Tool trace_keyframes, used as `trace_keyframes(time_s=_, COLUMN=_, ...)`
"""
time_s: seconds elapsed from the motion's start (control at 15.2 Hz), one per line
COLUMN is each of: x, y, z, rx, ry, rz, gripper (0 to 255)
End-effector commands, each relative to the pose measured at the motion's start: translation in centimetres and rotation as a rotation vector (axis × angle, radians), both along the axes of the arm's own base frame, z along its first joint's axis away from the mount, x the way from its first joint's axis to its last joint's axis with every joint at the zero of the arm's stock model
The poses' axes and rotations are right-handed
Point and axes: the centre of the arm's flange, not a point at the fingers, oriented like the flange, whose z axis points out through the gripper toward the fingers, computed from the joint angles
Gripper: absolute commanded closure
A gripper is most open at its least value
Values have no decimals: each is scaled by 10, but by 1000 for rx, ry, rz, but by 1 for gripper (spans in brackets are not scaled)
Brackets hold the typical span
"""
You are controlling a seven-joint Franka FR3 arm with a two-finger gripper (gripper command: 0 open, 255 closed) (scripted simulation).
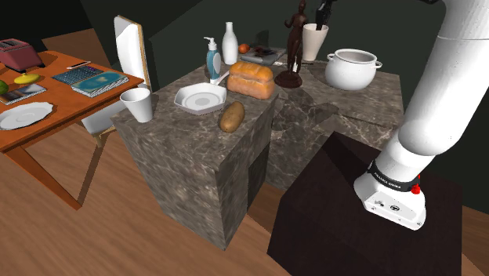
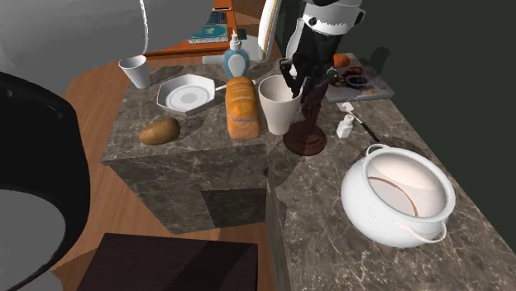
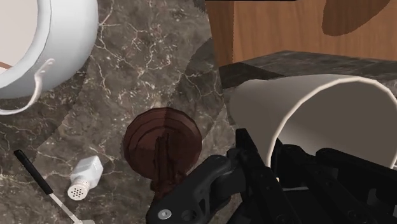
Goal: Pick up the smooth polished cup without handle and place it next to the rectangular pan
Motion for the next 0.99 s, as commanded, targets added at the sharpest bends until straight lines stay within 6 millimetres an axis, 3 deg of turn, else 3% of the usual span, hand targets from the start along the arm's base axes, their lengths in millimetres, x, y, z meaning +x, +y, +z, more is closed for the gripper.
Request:
trace_keyframes(time_s=0.0, x=8, y=27, z=1, rx=-1, ry=0, rz=-1, gripper=255)
trace_keyframes(time_s=0.92, x=63, y=203, z=1, rx=-1, ry=0, rz=-1, gripper=255)
